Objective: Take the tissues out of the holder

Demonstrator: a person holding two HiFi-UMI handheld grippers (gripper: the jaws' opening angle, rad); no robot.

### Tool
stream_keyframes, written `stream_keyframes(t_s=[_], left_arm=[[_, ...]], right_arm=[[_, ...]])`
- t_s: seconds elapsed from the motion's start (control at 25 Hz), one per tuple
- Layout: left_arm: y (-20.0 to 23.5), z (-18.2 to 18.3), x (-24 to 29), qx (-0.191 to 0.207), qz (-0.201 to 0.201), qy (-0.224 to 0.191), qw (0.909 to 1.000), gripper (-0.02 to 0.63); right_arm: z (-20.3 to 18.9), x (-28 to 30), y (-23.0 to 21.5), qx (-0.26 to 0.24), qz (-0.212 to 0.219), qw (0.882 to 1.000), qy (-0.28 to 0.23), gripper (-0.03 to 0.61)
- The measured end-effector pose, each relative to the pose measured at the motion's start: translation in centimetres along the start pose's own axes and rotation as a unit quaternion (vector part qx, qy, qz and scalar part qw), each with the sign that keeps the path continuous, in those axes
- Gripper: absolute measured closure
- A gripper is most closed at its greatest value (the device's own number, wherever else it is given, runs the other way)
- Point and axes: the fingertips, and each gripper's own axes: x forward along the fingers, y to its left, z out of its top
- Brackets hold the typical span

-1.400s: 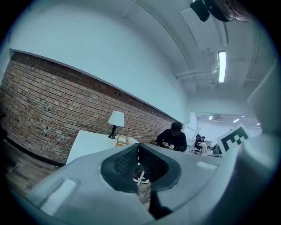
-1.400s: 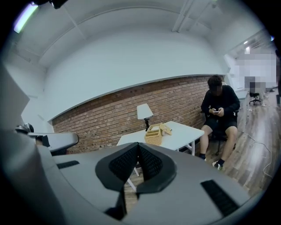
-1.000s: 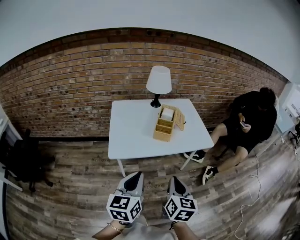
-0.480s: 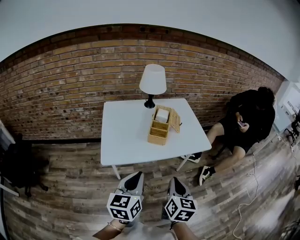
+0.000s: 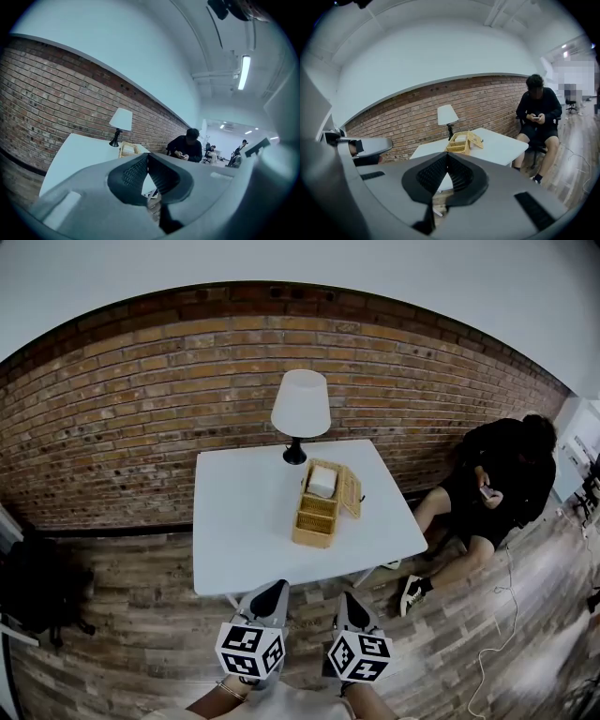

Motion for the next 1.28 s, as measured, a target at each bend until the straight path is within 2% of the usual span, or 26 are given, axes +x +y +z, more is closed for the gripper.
stream_keyframes(t_s=[0.72, 1.28], left_arm=[[6.8, 6.6, 12.3, 0.027, -0.025, -0.004, 0.9993, 0.606], [11.8, 9.2, 18.6, 0.018, -0.026, -0.002, 0.9995, 0.606]], right_arm=[[6.8, 14.7, 1.1, 0.001, 0.002, 1.000, -0.018, 0.572], [9.0, 22.5, 3.0, -0.009, 0.022, 1.000, -0.005, 0.572]])
